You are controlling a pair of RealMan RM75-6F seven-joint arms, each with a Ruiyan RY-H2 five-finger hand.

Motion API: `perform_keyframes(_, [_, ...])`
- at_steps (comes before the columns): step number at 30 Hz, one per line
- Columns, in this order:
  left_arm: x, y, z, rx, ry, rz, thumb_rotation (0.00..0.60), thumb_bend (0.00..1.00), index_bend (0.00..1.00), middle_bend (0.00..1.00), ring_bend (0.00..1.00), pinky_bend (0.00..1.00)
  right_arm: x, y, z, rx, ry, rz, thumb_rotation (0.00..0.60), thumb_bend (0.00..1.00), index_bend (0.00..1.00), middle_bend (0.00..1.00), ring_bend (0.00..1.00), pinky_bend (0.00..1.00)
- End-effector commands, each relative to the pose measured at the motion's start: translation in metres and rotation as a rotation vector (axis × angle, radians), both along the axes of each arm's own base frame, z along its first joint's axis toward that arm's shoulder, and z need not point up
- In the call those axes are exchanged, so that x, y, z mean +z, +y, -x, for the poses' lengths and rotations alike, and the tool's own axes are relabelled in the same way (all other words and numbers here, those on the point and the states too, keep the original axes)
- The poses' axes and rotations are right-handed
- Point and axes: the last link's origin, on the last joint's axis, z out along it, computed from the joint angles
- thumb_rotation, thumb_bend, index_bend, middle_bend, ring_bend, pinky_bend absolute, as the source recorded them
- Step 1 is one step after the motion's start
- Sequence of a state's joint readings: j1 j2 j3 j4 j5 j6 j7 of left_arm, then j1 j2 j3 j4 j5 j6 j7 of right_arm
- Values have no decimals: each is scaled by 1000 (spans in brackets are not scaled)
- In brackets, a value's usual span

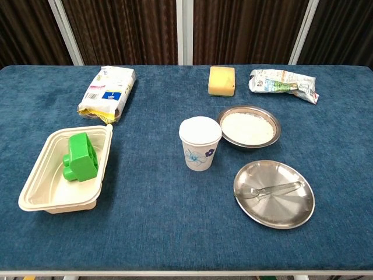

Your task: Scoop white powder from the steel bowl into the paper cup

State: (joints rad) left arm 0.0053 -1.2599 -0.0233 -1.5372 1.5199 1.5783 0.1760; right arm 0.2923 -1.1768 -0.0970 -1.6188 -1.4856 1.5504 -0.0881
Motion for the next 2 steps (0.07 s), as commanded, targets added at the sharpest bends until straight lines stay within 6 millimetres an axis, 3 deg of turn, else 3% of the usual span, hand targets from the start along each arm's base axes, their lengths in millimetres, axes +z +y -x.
perform_keyframes(1, [0,0,-1,-1,1,-2,600,40,185,122,51,27,26,21,14,-49,-71,46,600,323,0,40,0,0])
perform_keyframes(2, [0,0,-2,-1,-1,-2,600,40,185,122,51,26,28,24,16,-54,-77,48,600,324,0,45,0,0])
